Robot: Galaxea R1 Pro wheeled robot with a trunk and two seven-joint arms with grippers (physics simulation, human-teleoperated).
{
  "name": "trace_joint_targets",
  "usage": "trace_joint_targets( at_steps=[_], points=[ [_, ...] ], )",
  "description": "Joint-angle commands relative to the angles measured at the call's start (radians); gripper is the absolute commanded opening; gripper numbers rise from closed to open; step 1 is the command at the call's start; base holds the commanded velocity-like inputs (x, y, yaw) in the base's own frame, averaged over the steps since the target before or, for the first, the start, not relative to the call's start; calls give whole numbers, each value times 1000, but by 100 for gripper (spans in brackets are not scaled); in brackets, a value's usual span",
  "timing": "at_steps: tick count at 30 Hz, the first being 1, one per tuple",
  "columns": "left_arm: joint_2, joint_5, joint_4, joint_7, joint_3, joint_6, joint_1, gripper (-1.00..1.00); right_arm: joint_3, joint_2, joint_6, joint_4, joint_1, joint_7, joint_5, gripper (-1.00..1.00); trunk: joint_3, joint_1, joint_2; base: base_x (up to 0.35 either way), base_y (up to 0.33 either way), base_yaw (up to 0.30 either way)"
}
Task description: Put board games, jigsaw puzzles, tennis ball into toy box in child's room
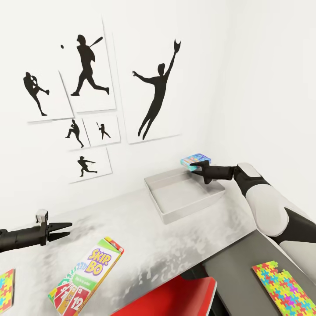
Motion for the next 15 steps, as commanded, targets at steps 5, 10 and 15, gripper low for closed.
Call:
trace_joint_targets(
  at_steps=[5, 10, 15],
  points=[
    [0, 0, 0, -4, 0, 12, -1, 100, -6, 0, 3, 0, -1, -30, -10, -100, -4, 1, -2, 0, 0, 0],
    [0, 0, -3, -4, 0, 15, -2, 100, -6, 1, 3, 0, -2, -77, -33, -100, -5, 1, -2, 0, 0, 0],
    [0, 1, -4, -4, 0, 23, -3, 100, -6, 14, 3, 0, -3, -164, -79, -100, -7, 1, -2, 0, 0, 0]
  ],
)
